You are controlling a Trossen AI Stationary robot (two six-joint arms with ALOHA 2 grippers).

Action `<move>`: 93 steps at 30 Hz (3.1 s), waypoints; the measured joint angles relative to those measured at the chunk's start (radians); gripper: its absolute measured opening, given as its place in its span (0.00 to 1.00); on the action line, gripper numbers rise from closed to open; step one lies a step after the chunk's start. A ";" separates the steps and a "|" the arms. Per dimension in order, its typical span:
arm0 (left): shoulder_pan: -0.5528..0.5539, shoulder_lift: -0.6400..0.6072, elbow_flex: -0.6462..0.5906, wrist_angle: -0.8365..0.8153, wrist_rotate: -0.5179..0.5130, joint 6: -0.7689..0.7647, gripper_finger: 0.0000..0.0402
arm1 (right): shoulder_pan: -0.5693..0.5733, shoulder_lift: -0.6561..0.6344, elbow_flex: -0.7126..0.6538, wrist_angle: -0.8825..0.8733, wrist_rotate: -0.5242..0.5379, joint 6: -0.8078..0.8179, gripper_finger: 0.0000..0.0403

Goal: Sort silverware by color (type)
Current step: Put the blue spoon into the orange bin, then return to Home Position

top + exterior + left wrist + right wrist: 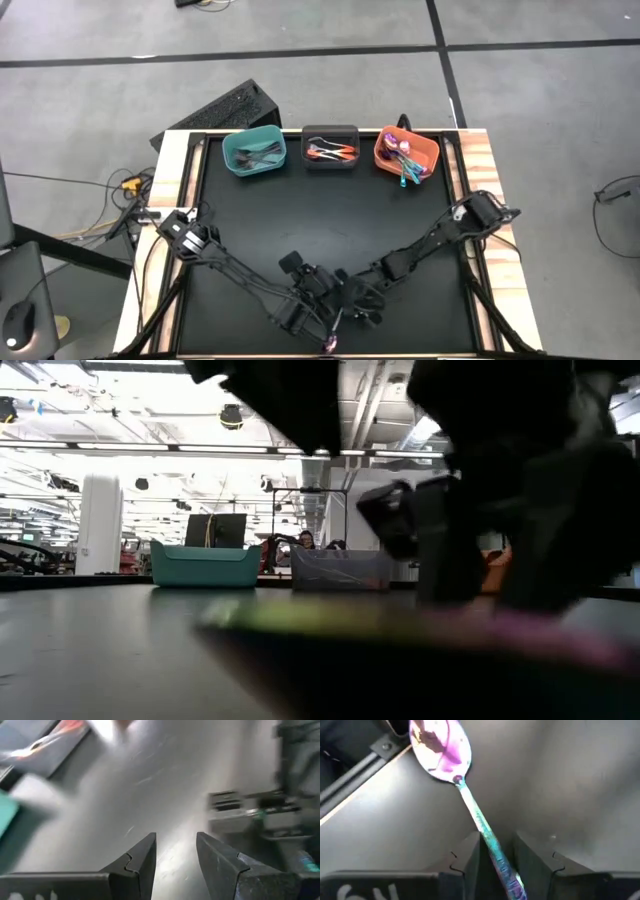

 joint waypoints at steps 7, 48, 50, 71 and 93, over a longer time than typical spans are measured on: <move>-0.021 0.000 0.000 -0.206 0.028 -0.228 0.32 | 0.017 0.129 0.117 -0.008 -0.065 -0.010 0.30; 0.012 -0.002 -0.003 -0.056 -0.028 0.105 0.32 | -0.857 -0.750 -0.284 -0.663 0.814 -0.124 0.03; 0.015 -0.002 -0.003 -0.062 -0.028 0.105 0.32 | -0.926 -0.737 -0.284 -0.659 0.793 -0.144 0.03; 0.009 0.001 -0.003 -0.065 -0.072 0.047 0.32 | -0.985 -0.842 -0.283 -0.668 0.581 0.087 0.55; 0.107 -0.002 -0.094 0.500 -0.049 0.722 0.32 | 0.046 -1.246 -0.690 0.193 0.614 0.259 0.40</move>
